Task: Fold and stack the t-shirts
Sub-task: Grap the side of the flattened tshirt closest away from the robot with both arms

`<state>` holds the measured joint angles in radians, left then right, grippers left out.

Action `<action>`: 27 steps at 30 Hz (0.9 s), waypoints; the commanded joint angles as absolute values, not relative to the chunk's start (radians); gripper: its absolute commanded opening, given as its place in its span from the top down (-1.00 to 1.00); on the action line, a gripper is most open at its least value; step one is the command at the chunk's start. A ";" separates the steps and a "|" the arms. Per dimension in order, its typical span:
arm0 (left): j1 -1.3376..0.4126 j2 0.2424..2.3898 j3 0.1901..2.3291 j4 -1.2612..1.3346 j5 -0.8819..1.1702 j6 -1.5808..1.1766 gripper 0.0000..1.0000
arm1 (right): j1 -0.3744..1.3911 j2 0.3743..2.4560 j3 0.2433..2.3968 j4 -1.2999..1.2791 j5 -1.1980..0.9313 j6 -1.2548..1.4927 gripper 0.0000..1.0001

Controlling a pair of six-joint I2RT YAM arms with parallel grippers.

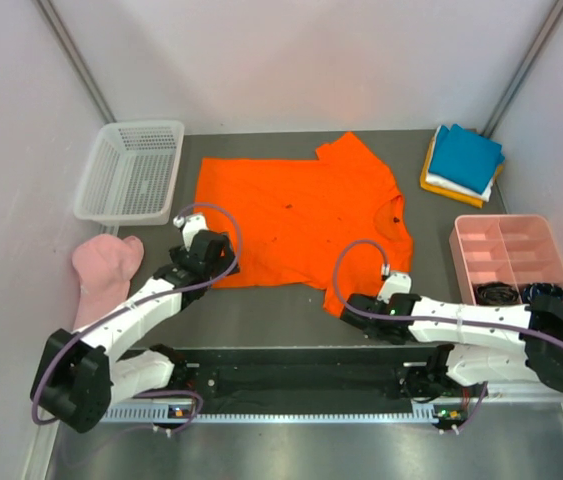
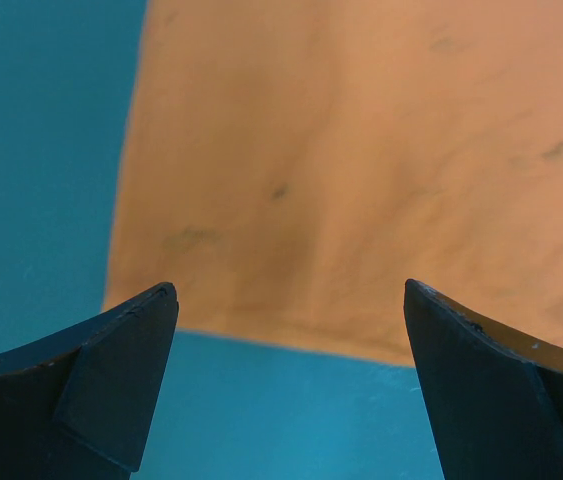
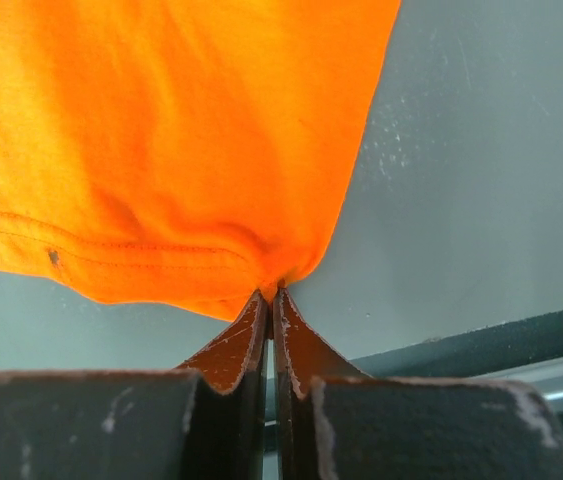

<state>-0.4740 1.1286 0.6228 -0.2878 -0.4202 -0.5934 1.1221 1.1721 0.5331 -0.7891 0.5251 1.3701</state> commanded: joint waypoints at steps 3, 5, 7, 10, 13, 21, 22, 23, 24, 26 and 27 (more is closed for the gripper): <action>-0.471 1.016 0.540 -0.425 -0.567 -0.788 -0.98 | 1.134 1.212 0.528 -0.680 0.515 1.330 1.00; -0.471 0.980 0.516 -0.442 -0.566 -0.839 -0.98 | 1.132 1.215 0.526 -0.673 0.515 1.324 1.00; -0.469 0.957 0.485 -0.457 -0.572 -0.880 -0.98 | 1.134 1.218 0.526 -0.661 0.514 1.318 1.00; -0.471 0.917 0.460 -0.454 -0.626 -0.894 -0.98 | 1.134 1.227 0.528 -0.641 0.505 1.310 1.00; -0.471 0.923 0.456 -0.433 -0.644 -0.885 -0.98 | 1.134 1.236 0.526 -0.637 0.500 1.309 1.00; -0.419 0.980 0.456 -0.411 -0.571 -0.890 -0.98 | 1.134 1.229 0.522 -0.635 0.495 1.307 1.00; -0.393 0.982 0.450 -0.400 -0.531 -0.888 -0.98 | 1.134 1.227 0.520 -0.635 0.495 1.308 1.00; -0.385 0.985 0.445 -0.385 -0.519 -0.888 -0.98 | 1.132 1.227 0.520 -0.635 0.495 1.308 1.00; -0.379 0.986 0.437 -0.377 -0.512 -0.888 -0.98 | 1.134 1.226 0.517 -0.637 0.497 1.308 1.00; -0.371 0.989 0.434 -0.374 -0.511 -0.888 -0.98 | 1.132 1.224 0.517 -0.638 0.497 1.308 1.00; -0.368 0.991 0.434 -0.371 -0.509 -0.888 -0.97 | 1.134 1.224 0.517 -0.638 0.495 1.308 1.00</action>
<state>-0.3840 0.9825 0.4473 -0.4179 -0.5392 -0.8753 1.1229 1.2011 0.5430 -0.7204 0.5407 1.2922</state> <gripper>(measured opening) 0.990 0.010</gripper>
